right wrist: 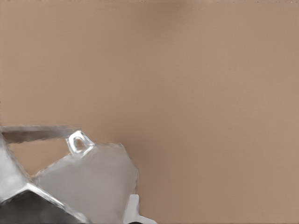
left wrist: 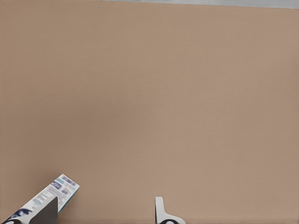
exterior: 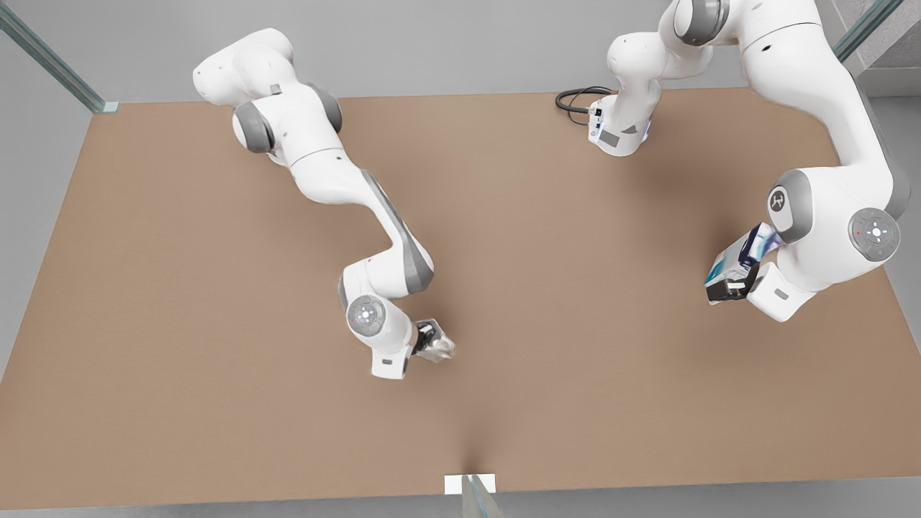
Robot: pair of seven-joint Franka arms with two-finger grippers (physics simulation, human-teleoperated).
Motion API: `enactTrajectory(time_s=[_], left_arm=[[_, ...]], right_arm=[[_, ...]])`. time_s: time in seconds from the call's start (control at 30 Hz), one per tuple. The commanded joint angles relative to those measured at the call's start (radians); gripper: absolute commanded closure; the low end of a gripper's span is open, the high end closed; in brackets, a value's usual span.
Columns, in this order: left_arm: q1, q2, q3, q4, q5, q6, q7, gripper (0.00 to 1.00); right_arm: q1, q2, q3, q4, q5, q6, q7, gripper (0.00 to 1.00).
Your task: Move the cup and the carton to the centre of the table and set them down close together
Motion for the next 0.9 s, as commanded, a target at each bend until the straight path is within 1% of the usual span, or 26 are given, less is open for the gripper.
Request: enactTrajectory(time_s=[0.0, 0.33, 0.37, 0.4, 0.43, 0.47, 0.63, 0.67, 0.7, 0.73, 0.77, 0.8, 0.87], left_arm=[[0.000, 0.000, 0.000, 0.000, 0.000, 0.000, 0.000, 0.00], [0.002, 0.000, 0.000, 0.000, 0.000, 0.002, 0.000, 0.00], [0.002, 0.000, 0.000, 0.000, 0.000, 0.002, 0.000, 0.00], [0.000, 0.000, 0.000, 0.000, 0.000, 0.002, 0.000, 0.00], [0.000, 0.000, 0.000, 0.000, 0.002, 0.002, 0.000, 0.00], [0.000, 0.000, 0.000, 0.000, 0.000, 0.002, 0.000, 0.00], [0.002, -0.002, 0.000, 0.015, 0.011, -0.006, 0.003, 0.00], [0.000, -0.006, 0.000, 0.045, 0.017, -0.054, 0.003, 0.00], [0.000, -0.025, 0.038, 0.070, 0.025, -0.132, 0.145, 0.00], [0.000, -0.040, 0.075, 0.097, 0.026, -0.187, 0.176, 0.00], [0.000, -0.040, 0.136, 0.104, 0.028, -0.213, 0.296, 0.00], [-0.002, -0.031, 0.156, 0.101, 0.020, -0.232, 0.356, 0.00], [-0.002, -0.026, 0.158, 0.095, 0.017, -0.218, 0.344, 0.00]], right_arm=[[0.000, 0.000, -0.001, 0.000, -0.005, 0.000, 0.002, 0.79], [0.001, 0.051, 0.004, 0.037, -0.002, 0.026, 0.014, 0.79], [0.001, 0.051, 0.006, 0.034, -0.002, 0.040, 0.014, 0.68], [0.001, 0.051, 0.006, 0.034, -0.002, 0.040, 0.013, 0.47], [0.001, 0.051, 0.007, 0.034, -0.002, 0.042, 0.013, 0.18], [0.001, 0.049, 0.007, 0.031, -0.002, 0.048, 0.011, 0.00], [0.001, 0.049, 0.007, 0.028, -0.002, 0.055, 0.011, 0.00], [0.001, 0.049, 0.007, 0.028, -0.002, 0.055, 0.011, 0.00], [0.001, 0.049, 0.007, 0.028, -0.002, 0.057, 0.011, 0.00], [0.001, 0.048, 0.007, 0.028, -0.002, 0.055, 0.010, 0.00], [0.000, 0.043, 0.006, 0.028, -0.002, 0.054, 0.010, 0.00], [0.000, 0.042, 0.004, 0.028, -0.002, 0.054, 0.010, 0.00], [-0.003, 0.042, 0.003, 0.030, 0.008, 0.062, 0.011, 0.00]])
